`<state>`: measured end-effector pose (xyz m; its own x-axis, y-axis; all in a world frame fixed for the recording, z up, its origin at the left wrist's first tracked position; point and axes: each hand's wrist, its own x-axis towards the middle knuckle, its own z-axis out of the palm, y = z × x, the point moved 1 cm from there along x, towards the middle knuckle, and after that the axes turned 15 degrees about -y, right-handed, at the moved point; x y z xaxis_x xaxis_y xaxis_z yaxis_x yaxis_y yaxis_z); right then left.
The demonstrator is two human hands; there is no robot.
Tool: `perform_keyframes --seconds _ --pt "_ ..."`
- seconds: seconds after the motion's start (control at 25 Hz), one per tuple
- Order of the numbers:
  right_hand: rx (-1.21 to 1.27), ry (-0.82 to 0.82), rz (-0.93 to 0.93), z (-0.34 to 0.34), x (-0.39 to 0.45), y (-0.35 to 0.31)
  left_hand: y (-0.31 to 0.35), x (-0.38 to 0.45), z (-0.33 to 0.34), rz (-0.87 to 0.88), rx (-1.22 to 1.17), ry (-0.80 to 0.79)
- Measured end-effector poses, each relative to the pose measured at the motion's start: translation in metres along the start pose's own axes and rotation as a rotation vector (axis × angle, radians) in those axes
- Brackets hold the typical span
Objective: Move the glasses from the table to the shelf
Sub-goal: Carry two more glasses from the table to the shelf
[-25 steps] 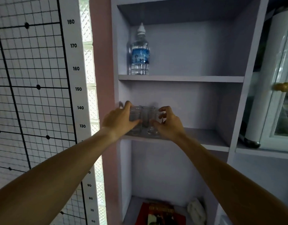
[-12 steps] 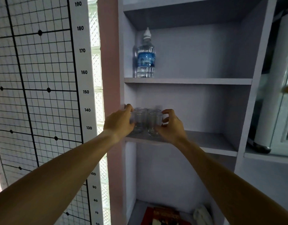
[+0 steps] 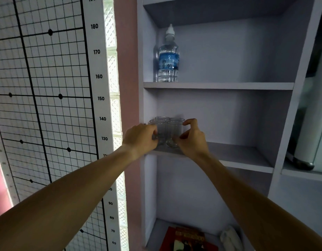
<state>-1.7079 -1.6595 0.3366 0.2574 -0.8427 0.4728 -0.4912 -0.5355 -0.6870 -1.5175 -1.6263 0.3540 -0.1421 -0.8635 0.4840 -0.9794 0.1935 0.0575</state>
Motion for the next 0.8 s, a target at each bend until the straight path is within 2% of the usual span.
perform_keyframes --seconds 0.28,0.48,0.68,0.8 --pt "-0.060 -0.020 -0.022 0.005 -0.001 0.002 0.000 -0.001 0.009 0.015 -0.051 -0.026" --pt "-0.112 -0.053 -0.006 0.013 -0.008 0.003 -0.021 -0.020 0.000 0.027 -0.171 -0.162" --pt "-0.183 -0.153 -0.085 0.045 -0.019 -0.035 -0.083 -0.070 -0.031 -0.118 -0.214 -0.288" --pt "-0.206 -0.332 -0.166 0.087 -0.023 -0.079 -0.130 -0.114 -0.060 -0.231 -0.214 -0.320"
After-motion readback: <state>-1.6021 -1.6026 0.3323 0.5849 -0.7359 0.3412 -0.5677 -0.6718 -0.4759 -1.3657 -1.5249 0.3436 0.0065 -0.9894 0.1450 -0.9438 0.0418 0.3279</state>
